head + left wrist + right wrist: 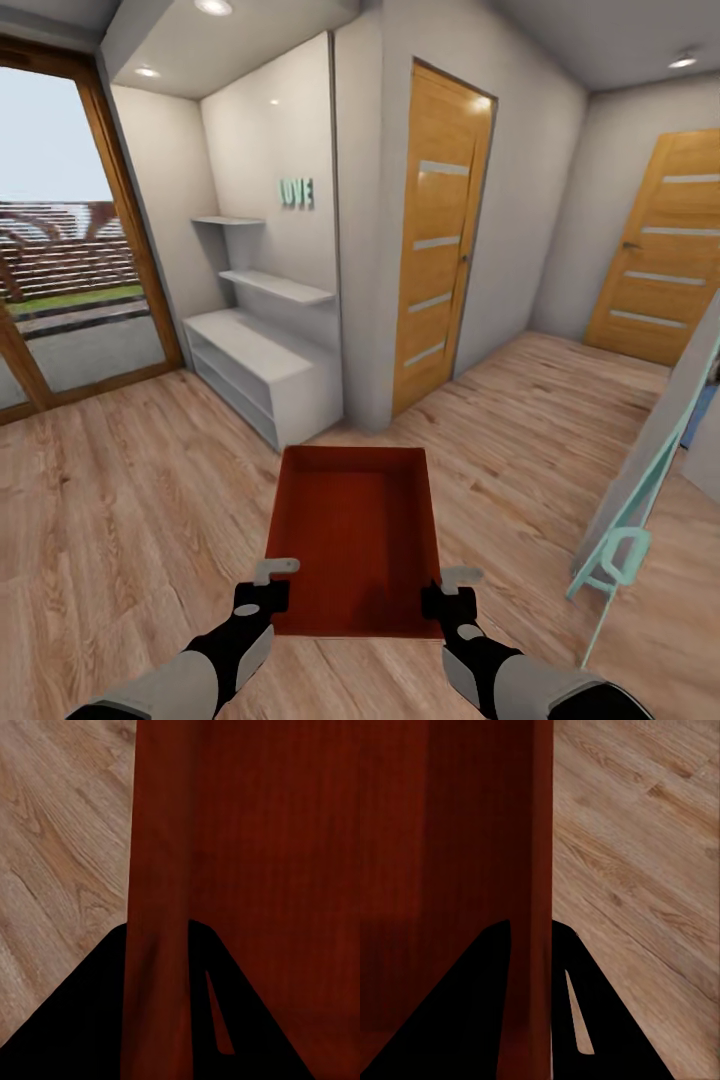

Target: Move the two storage containers from the living room to the garage. In the garage, place one container on the floor and stack the other container on top of it (either order is fine).

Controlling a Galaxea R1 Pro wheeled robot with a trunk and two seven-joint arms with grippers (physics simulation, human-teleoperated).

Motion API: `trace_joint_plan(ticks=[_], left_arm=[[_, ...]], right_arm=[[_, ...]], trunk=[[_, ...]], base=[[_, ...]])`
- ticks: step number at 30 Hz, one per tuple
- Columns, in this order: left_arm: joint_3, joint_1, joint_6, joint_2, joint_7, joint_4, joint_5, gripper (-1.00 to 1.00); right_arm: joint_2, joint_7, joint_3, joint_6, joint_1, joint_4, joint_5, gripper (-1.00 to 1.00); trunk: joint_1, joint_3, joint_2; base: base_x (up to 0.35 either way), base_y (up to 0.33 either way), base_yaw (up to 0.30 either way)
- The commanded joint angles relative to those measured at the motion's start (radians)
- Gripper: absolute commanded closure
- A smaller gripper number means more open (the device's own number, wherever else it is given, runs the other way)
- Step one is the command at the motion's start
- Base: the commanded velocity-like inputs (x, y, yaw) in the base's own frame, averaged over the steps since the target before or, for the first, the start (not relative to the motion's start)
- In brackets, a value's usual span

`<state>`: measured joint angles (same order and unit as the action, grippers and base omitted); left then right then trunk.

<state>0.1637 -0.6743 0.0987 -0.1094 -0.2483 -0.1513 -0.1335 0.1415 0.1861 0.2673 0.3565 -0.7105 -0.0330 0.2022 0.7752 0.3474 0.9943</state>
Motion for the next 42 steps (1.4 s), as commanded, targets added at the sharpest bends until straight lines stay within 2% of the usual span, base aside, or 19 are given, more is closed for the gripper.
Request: trace_joint_plan(ticks=[1, 13, 42], left_arm=[[-0.036, -0.001, -0.002, 0.059, -0.006, 0.001, -0.095, 1.0], [-0.036, -0.001, -0.001, 0.06, -0.006, 0.001, -0.095, 1.0], [-0.036, -0.002, -0.002, 0.059, -0.005, -0.002, -0.095, 1.0]], right_arm=[[-0.014, -0.003, -0.04, 0.005, -0.001, 0.002, -0.033, 1.0], [-0.016, -0.013, -0.041, 0.004, -0.001, 0.002, -0.029, 1.0], [-0.016, -0.013, -0.042, 0.004, -0.001, 0.002, -0.03, 1.0]], trunk=[[0.001, 0.001, 0.001], [0.001, -0.008, 0.001], [0.001, -0.033, 0.001]], base=[[0.323, 0.0, -0.016], [0.322, 0.057, -0.203], [0.302, 0.219, -0.255]])
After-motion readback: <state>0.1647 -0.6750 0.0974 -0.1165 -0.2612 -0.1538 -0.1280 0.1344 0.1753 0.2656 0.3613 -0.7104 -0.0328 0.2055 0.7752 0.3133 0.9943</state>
